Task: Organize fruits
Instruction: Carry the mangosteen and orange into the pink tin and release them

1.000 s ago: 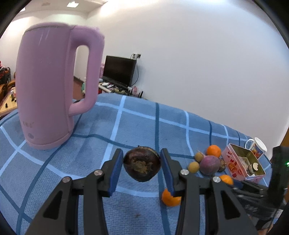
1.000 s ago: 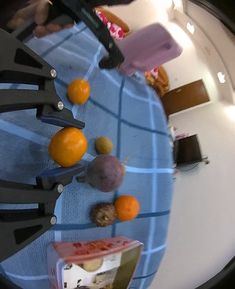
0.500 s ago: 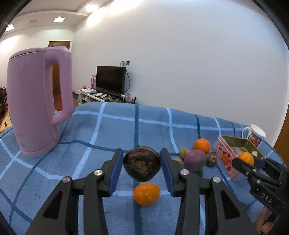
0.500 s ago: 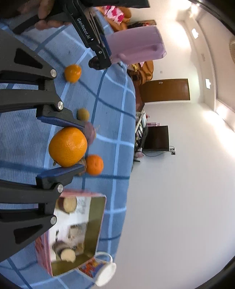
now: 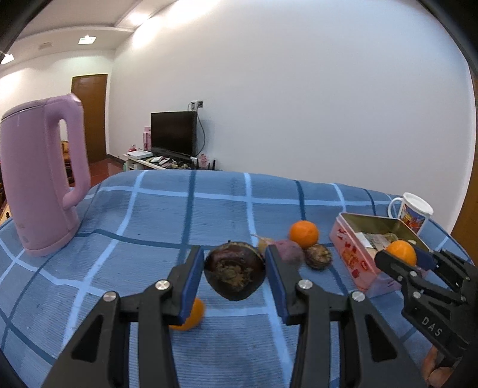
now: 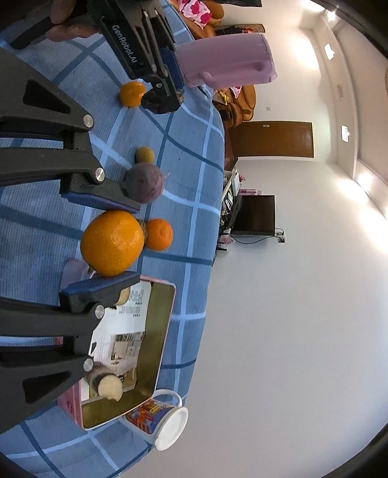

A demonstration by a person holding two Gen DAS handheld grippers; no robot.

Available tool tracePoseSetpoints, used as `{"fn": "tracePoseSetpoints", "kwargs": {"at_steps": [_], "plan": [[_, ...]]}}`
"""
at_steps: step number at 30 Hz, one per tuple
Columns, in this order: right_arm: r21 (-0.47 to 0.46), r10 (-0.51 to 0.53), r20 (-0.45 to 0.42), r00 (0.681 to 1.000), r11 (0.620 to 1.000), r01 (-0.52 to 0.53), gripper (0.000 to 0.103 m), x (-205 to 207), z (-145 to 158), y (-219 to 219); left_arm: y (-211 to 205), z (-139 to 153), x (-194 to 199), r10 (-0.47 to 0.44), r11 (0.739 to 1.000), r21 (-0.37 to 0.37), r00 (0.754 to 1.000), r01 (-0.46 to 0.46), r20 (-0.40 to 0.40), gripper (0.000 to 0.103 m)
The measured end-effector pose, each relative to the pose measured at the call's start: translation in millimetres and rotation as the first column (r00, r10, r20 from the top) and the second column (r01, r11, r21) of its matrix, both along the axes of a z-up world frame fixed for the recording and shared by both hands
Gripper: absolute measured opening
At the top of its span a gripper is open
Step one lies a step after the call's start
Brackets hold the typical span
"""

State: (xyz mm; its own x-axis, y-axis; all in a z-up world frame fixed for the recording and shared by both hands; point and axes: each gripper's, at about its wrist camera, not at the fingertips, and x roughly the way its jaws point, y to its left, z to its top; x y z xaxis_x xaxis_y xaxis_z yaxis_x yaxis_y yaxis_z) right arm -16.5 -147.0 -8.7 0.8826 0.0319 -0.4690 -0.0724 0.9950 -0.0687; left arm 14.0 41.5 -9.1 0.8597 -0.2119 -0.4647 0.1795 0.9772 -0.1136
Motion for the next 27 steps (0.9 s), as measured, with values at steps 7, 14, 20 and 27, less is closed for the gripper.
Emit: {"fn": "tracePoseSetpoints", "kwargs": {"at_steps": [7, 14, 20, 27], "plan": [[-0.002, -0.028, 0.007, 1.0, 1.0, 0.028, 0.042, -2, 2, -18, -23, 0, -1, -0.031, 1.0, 0.001, 1.0, 0.031, -0.002, 0.045], [0.004, -0.056, 0.021, 0.998, 0.998, 0.056, 0.042, -4, 6, -42, -52, 1, -4, -0.076, 0.997, 0.012, 0.997, 0.076, 0.01, 0.045], [0.027, -0.122, 0.029, 0.992, 0.992, 0.121, 0.042, -6, 10, -78, -79, 3, -3, -0.115, 0.993, 0.018, 0.993, 0.115, 0.011, 0.045], [0.061, -0.205, 0.035, 0.978, 0.977, 0.203, 0.042, -9, 14, -123, -112, 3, -1, -0.161, 0.987, 0.029, 0.987, 0.16, 0.011, 0.045]]}}
